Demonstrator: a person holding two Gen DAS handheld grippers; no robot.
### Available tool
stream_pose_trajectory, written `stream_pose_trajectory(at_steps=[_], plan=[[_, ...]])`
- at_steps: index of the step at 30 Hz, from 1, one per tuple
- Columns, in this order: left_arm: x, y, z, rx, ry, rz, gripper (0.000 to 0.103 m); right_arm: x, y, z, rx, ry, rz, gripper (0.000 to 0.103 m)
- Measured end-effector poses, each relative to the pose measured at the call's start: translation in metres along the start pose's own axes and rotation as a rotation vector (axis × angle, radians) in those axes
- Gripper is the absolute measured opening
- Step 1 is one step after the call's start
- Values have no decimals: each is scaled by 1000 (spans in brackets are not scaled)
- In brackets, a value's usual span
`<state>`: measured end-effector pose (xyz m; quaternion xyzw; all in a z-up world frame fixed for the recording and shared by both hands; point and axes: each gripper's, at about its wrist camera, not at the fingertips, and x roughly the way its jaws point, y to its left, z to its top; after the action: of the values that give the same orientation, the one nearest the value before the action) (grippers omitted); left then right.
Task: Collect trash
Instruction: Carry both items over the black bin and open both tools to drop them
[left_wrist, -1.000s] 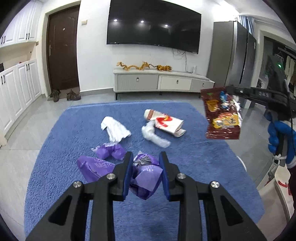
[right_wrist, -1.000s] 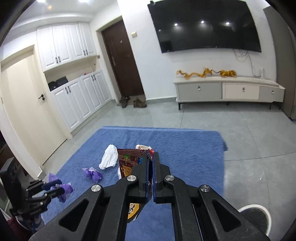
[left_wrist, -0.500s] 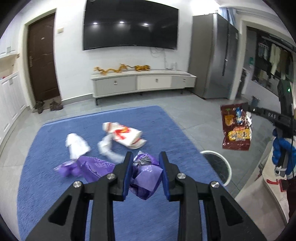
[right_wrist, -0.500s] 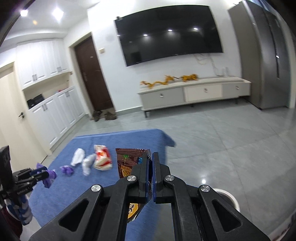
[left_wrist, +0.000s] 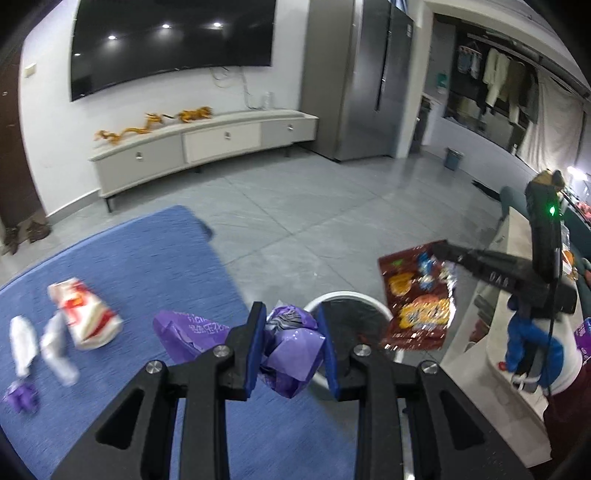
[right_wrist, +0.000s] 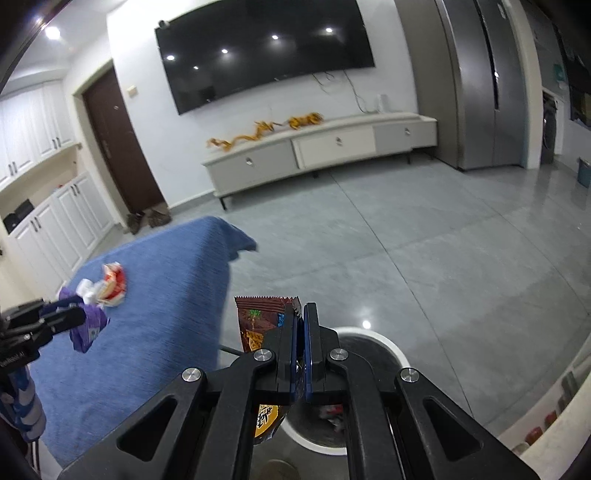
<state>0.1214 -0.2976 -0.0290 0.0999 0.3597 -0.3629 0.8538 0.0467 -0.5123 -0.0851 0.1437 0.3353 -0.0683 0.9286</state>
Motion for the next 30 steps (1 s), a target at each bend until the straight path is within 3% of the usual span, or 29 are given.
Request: stream_pose_trajectory(at_steps=[6, 14, 16, 18, 22, 27, 30], plan=[[64, -23, 25, -31, 65, -73, 27, 25, -27, -7, 32, 57, -45, 3], [136, -36, 36, -66, 135, -94, 30, 64, -46, -6, 46, 113, -97, 4], [149, -36, 37, -81, 152, -107, 33, 74, -49, -6, 52, 126, -107, 5], [160, -37, 38, -96, 164, -115, 50, 83, -51, -7, 62, 139, -113, 6], [167, -43, 36, -103, 164, -116, 56, 96, -54, -10, 75, 165, -105, 28], [154, -45, 37, -91, 153, -102, 56, 96, -52, -11, 71, 173, -103, 31], [129, -42, 43, -59, 120, -58, 56, 83, -49, -6, 69, 156, -105, 31]])
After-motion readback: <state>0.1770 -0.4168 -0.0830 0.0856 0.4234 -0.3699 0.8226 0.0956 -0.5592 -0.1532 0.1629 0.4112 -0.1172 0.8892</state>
